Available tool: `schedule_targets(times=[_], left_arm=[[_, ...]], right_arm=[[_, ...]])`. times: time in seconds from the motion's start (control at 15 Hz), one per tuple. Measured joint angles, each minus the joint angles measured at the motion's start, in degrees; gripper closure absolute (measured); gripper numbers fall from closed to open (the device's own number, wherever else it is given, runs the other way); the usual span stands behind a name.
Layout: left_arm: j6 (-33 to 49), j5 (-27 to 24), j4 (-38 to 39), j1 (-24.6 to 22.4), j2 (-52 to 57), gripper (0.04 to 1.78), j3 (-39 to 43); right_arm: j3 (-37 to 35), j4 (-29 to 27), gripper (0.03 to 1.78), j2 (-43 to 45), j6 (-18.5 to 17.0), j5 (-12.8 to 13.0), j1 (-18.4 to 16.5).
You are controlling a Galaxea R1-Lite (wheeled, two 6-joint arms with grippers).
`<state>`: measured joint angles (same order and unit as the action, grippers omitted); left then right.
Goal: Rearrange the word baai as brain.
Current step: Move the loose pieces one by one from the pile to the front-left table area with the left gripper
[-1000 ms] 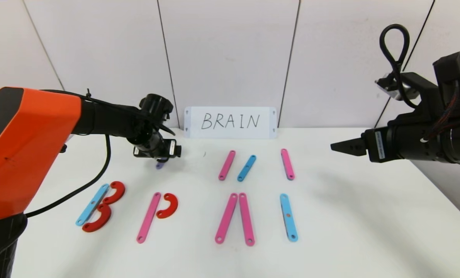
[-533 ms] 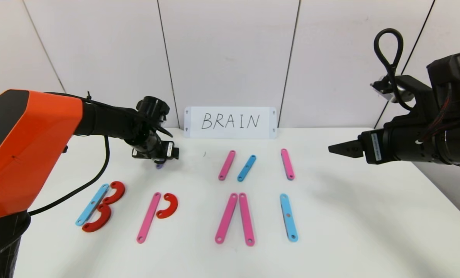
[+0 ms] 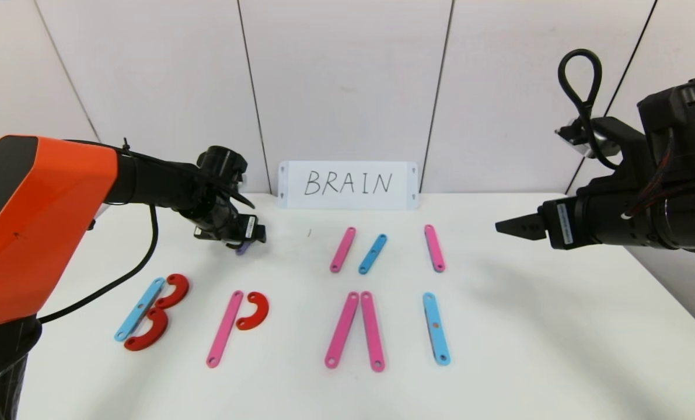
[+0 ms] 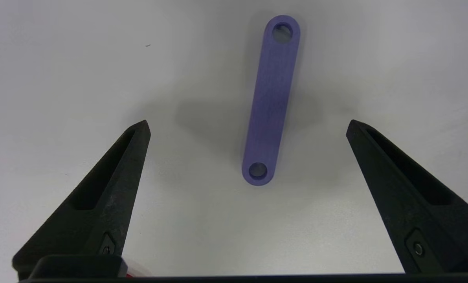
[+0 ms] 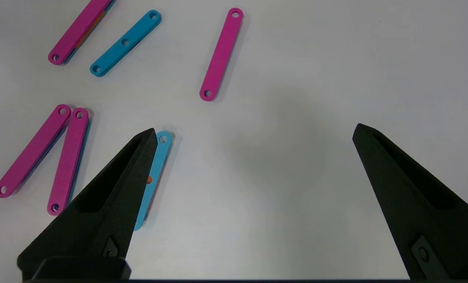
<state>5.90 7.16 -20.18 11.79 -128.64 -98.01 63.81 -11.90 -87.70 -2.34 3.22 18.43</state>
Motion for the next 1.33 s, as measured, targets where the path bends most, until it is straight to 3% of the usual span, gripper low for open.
schedule_targets(times=[1.13, 1.33], left_arm=[[-0.1, -0.1, 0.3, 0.4, -1.3, 0.07, -0.5], [-0.2, -0.1, 0.3, 0.7, -1.9, 0.19, -0.9]], right_arm=[[0.0, 0.0, 0.07, 0.0, 0.0, 0.0, 0.0], [0.0, 0.0, 0.07, 0.0, 0.0, 0.0, 0.0]])
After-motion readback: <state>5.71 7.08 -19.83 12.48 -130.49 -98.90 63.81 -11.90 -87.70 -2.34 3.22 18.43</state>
